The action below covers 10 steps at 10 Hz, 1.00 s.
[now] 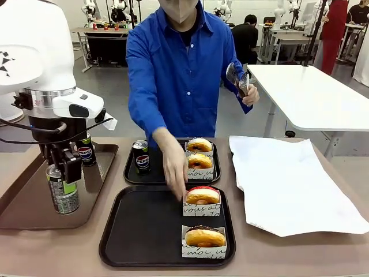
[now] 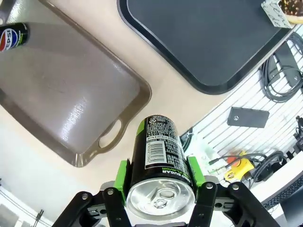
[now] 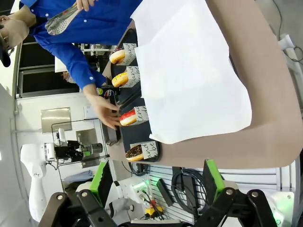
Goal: Set up donuts and drinks on trays.
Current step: Pick up one Pepsi coke from the Handle tray and place it on the Flat Tray without a Pepsi coke.
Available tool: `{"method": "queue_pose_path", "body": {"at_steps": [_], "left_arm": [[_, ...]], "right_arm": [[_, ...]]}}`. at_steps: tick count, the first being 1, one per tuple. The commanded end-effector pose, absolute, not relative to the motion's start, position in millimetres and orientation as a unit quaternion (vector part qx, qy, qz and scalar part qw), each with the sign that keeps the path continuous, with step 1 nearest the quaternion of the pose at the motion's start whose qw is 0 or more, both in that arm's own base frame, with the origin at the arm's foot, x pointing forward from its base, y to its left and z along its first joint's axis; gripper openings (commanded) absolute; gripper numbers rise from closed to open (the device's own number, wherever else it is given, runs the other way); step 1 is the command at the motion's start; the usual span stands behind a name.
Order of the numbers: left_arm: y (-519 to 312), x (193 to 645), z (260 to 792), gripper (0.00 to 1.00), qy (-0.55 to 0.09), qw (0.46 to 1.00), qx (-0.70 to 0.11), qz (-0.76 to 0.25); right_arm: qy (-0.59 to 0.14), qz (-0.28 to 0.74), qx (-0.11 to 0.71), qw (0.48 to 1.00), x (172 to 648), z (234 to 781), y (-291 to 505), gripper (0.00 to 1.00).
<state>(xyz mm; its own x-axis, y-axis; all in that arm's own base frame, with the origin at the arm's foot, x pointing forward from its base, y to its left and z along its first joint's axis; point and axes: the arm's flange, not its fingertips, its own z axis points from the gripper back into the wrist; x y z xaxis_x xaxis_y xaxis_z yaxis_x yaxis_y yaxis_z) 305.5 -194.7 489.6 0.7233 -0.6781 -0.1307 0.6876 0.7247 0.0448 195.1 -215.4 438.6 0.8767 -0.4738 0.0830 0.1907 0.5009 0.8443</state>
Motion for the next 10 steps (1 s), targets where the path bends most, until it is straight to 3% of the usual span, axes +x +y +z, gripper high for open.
{"method": "queue_pose_path", "body": {"at_steps": [1,3,10], "left_arm": [[-208,319,483,0.59,0.031,0.926,0.027,-0.375],[-238,335,465,0.59,-0.015,0.932,0.008,-0.361],[-296,373,403,0.59,-0.003,0.93,-0.019,-0.366]], "right_arm": [[-0.149,-0.194,0.46,0.853,195,438,-214,1.0],[-0.149,-0.194,0.46,0.853,195,438,-214,1.0],[-0.149,-0.194,0.46,0.853,195,438,-214,1.0]]}}
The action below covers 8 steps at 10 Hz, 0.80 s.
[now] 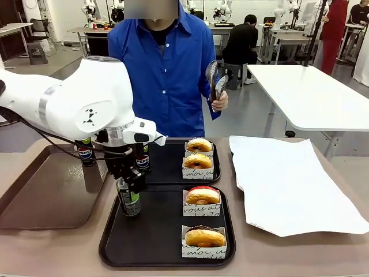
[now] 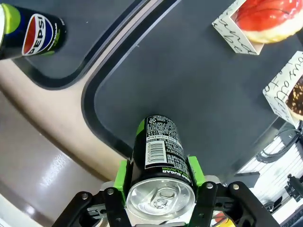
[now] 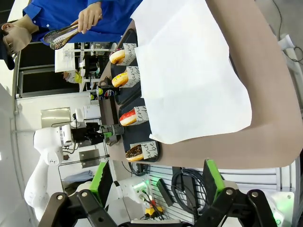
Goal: Set up donuts and drinks on trays.
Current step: Pick up one Pepsi coke from the Handle tray and place it on the Flat Tray without a Pepsi coke.
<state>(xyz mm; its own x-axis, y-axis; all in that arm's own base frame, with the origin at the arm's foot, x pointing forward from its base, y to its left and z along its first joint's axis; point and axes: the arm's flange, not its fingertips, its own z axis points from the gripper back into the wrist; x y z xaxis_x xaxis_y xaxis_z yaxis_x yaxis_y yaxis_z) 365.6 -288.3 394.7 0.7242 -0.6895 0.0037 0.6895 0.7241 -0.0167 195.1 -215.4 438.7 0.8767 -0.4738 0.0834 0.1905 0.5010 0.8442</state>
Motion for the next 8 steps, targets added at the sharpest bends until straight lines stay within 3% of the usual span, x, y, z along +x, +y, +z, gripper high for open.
{"method": "queue_pose_path", "body": {"at_steps": [1,2,3,6,8], "left_arm": [[-298,375,399,0.59,-0.002,0.931,-0.019,-0.366],[-300,373,395,0.64,-0.004,0.928,-0.017,-0.372],[-299,369,395,1.0,-0.004,0.928,-0.017,-0.371],[-293,368,413,1.0,-0.018,0.929,-0.02,-0.369],[-284,358,435,1.0,-0.05,0.948,-0.014,-0.314]], "right_arm": [[-0.149,-0.194,0.46,0.853,195,438,-214,1.0],[-0.149,-0.194,0.46,0.853,195,438,-214,1.0],[-0.149,-0.194,0.46,0.853,195,438,-214,1.0],[-0.149,-0.194,0.46,0.853,195,438,-214,1.0],[-0.149,-0.194,0.46,0.853,195,438,-214,1.0]]}}
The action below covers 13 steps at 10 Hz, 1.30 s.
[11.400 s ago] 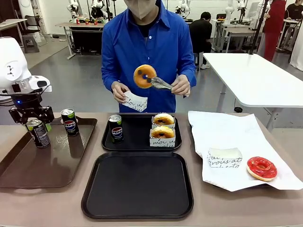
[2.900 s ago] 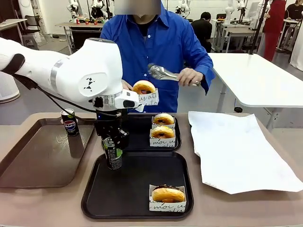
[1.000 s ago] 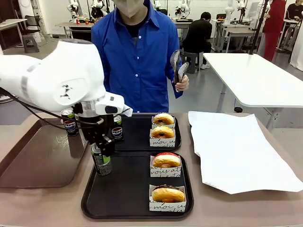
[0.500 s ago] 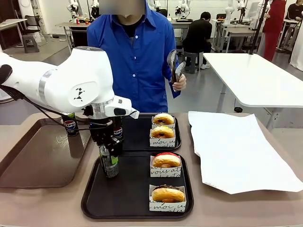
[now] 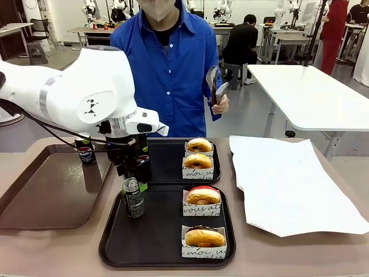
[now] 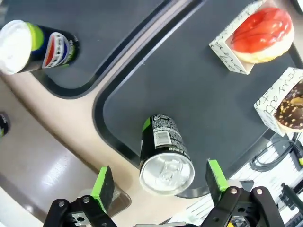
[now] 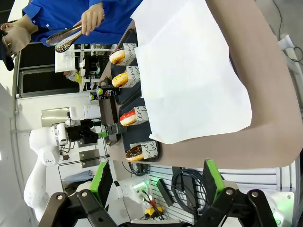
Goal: Set up donuts and drinks on trays.
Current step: Pick up one Pepsi coke from the Handle tray and place it on the Flat Tray without a Pepsi coke.
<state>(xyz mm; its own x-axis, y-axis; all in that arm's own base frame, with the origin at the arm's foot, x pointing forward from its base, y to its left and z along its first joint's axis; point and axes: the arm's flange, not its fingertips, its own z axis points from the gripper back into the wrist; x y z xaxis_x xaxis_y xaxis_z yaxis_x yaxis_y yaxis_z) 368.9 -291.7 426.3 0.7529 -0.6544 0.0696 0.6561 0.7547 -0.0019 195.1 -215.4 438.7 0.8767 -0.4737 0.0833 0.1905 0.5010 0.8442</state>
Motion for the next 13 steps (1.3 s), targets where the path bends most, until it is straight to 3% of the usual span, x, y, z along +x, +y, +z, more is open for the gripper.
{"method": "queue_pose_path", "body": {"at_steps": [1,6,7,12,13], "left_arm": [[-276,352,445,1.0,-0.065,0.954,-0.013,-0.293],[-254,329,462,1.0,-0.105,0.962,0.038,-0.248],[-261,338,470,1.0,-0.089,0.958,-0.002,-0.272],[-259,335,468,1.0,-0.091,0.959,0.007,-0.267],[-235,341,489,1.0,-0.111,0.963,-0.054,-0.239]], "right_arm": [[-0.149,-0.194,0.46,0.853,195,438,-214,1.0],[-0.149,-0.194,0.46,0.853,195,438,-214,1.0],[-0.149,-0.194,0.46,0.853,195,438,-214,1.0],[-0.149,-0.194,0.46,0.853,195,438,-214,1.0],[-0.149,-0.194,0.46,0.853,195,438,-214,1.0]]}}
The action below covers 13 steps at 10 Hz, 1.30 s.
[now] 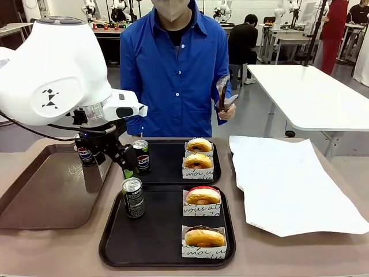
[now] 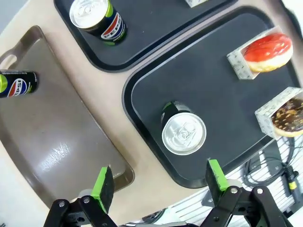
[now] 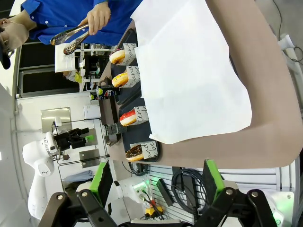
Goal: Set up donuts and drinks on trays.
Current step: Pick up one Pepsi coke from the Handle tray and place it on the Flat Tray without a Pepsi coke.
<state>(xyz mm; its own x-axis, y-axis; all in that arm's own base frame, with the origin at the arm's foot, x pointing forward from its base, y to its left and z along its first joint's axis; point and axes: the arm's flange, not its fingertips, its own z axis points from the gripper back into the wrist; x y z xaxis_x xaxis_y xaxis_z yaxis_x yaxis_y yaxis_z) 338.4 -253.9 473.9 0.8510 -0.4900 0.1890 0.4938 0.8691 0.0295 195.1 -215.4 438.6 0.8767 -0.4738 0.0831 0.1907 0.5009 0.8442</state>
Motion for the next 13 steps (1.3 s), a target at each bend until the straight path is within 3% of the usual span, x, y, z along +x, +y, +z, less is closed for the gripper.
{"method": "queue_pose_path", "body": {"at_steps": [1,3,4,8,11,13], "left_arm": [[-198,349,512,1.0,-0.124,0.961,-0.141,-0.205],[-106,360,536,1.0,-0.148,0.943,-0.281,-0.1],[-70,362,535,1.0,-0.156,0.941,-0.297,-0.046],[59,387,491,1.0,-0.094,0.896,-0.423,0.092],[118,388,457,1.0,-0.056,0.843,-0.525,0.103],[141,393,442,1.0,-0.048,0.829,-0.549,0.094]], "right_arm": [[-0.149,-0.194,0.46,0.853,195,438,-214,1.0],[-0.149,-0.194,0.46,0.853,195,438,-214,1.0],[-0.149,-0.194,0.46,0.853,195,438,-214,1.0],[-0.149,-0.194,0.46,0.853,195,438,-214,1.0],[-0.149,-0.194,0.46,0.853,195,438,-214,1.0],[-0.149,-0.194,0.46,0.853,195,438,-214,1.0]]}}
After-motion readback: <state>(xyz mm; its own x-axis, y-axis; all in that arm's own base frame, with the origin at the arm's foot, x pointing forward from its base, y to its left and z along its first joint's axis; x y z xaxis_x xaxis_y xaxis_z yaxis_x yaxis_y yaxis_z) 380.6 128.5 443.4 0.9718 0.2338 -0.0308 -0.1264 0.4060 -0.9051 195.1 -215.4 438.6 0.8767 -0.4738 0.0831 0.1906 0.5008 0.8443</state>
